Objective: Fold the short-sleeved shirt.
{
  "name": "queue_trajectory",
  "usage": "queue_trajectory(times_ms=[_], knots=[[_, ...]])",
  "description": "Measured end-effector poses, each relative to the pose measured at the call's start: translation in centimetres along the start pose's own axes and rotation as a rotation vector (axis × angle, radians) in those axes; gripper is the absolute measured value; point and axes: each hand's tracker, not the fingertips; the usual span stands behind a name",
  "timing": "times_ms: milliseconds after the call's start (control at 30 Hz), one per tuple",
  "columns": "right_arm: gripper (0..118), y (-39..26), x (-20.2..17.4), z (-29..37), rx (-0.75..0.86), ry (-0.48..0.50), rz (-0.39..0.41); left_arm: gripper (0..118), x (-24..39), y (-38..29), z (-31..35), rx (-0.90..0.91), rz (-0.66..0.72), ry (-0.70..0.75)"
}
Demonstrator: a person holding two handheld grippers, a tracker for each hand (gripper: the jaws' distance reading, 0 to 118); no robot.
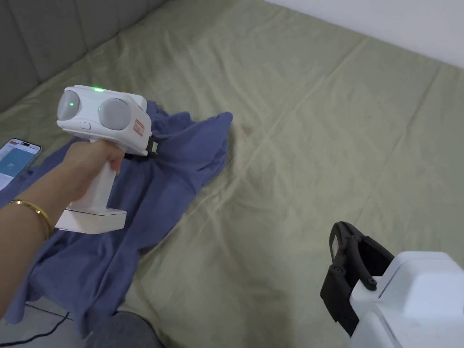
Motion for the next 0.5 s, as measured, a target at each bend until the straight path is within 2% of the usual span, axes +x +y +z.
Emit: queue_trajectory(times_ms=[33,67,200,267,333,467,500], knots=[[0,0.3,0.0,0.7,0.007,-0.005,-0.001,0,0.0,-0.2,1.4,0.027,0.014,-0.003],[0,0.5,0.2,1.5,0.019,-0.013,-0.007,0,-0.1,-0.2,3.2,0.127,0.041,0.002],[0,0.8,0.7,5.2,0.068,-0.039,-0.005,0,-0.8,-1.7,9.3,0.226,0.115,-0.013],[0,0.7,0.9,6.8,0.085,-0.06,0.007,0,-1.1,-1.8,11.7,0.268,0.086,0.001],[0,0.6,1.3,8.2,0.099,-0.068,-0.011,0,-0.9,-1.6,14.8,0.324,0.065,0.002],[0,0.4,2.2,11.0,0.136,-0.089,-0.061,0,0.2,-0.2,21.1,0.408,0.187,-0.067],[0,0.3,2.4,11.7,0.143,-0.098,-0.062,0,1.0,0.2,23.3,0.452,0.153,-0.069]])
